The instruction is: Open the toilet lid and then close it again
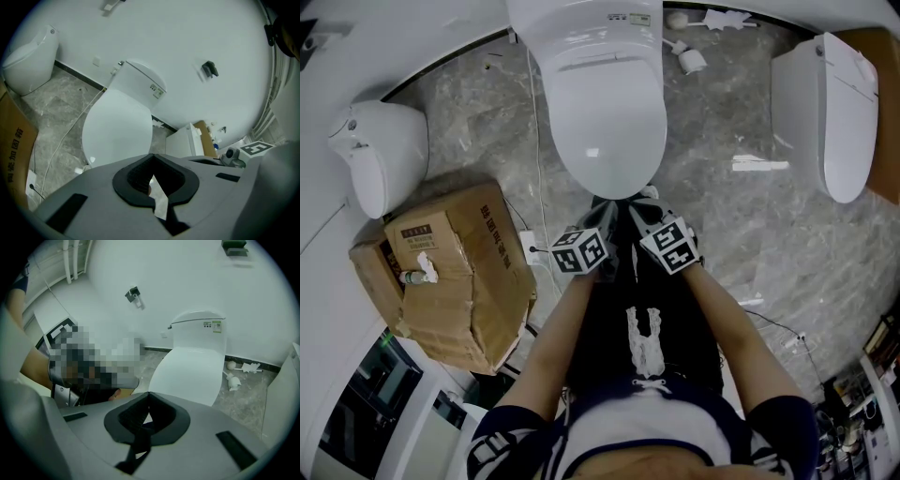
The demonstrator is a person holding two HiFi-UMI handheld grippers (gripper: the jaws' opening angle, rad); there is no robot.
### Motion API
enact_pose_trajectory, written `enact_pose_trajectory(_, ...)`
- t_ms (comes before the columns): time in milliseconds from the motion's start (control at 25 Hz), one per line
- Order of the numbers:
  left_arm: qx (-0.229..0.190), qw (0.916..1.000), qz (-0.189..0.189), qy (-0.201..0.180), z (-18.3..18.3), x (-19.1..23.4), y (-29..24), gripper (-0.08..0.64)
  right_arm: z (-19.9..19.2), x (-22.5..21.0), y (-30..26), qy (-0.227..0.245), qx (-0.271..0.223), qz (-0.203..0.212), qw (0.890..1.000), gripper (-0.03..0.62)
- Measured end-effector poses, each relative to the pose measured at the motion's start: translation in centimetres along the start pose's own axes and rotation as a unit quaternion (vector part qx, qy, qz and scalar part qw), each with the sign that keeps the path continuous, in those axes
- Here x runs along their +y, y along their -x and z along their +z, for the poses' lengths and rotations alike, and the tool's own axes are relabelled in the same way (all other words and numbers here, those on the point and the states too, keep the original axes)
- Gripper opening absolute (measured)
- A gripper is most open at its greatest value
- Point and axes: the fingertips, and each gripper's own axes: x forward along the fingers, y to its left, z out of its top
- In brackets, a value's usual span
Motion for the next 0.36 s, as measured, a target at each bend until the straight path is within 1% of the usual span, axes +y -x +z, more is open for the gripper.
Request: enact_pose_trajectory(360, 0.003, 1.0, -0.001, -0.009, -0.99, -0.66, 0.09, 0.006, -0.36, 0.08, 0.44, 0.002, 0.0, 0.003, 1.0, 0.009)
